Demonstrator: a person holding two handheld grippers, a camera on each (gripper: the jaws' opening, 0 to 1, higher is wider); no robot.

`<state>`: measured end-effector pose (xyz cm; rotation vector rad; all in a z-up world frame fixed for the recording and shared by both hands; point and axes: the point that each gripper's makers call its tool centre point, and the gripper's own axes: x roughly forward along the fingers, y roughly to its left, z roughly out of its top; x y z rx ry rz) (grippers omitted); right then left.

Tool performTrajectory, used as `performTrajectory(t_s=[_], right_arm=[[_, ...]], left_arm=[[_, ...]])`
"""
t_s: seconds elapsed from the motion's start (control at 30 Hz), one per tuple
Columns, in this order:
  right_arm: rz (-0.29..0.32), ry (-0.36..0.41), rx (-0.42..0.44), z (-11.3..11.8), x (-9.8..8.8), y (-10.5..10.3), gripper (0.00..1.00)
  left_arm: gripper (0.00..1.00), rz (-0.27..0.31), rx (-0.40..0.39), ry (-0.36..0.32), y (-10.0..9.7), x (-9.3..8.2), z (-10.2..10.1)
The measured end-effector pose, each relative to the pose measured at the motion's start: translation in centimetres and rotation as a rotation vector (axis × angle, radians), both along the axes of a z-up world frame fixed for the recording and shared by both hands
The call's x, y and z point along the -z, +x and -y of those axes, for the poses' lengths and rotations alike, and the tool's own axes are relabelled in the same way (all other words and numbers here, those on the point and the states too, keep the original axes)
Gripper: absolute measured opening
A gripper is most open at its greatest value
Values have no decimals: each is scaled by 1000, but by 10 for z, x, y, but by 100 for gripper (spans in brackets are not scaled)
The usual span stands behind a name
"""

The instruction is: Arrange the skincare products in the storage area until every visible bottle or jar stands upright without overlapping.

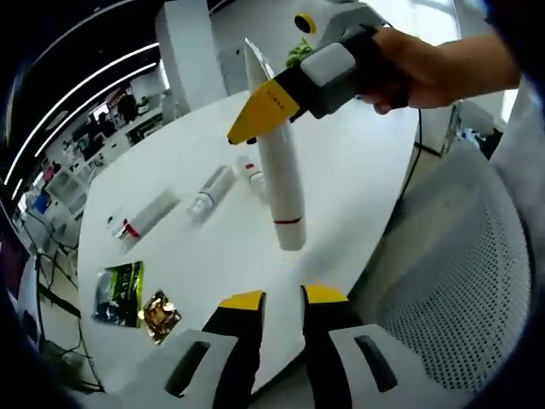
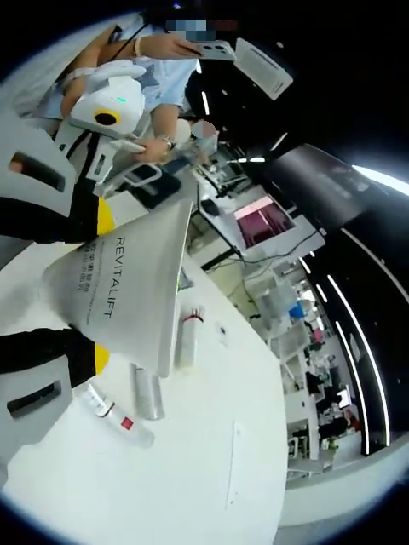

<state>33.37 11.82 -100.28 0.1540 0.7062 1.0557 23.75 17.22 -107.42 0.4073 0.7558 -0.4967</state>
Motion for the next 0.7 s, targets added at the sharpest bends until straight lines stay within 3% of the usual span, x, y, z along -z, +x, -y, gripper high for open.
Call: performTrajectory(t_s=[0.13,0.27,0.37,0.7], right_arm=[[4,1,14,3,-2,7,33],[5,-2,27,7,-2,13,33],[5,-11,30,9,-1,18,33],[15,-29,53,10,0,37,33]], left_arm=[[49,-40,-45,40,-3,15,-14],[59,-59,-72,19,-7,26,-15],[58,-19,-55,44,-3,24,-11],[55,-51,-37,91,-6,34,-14]])
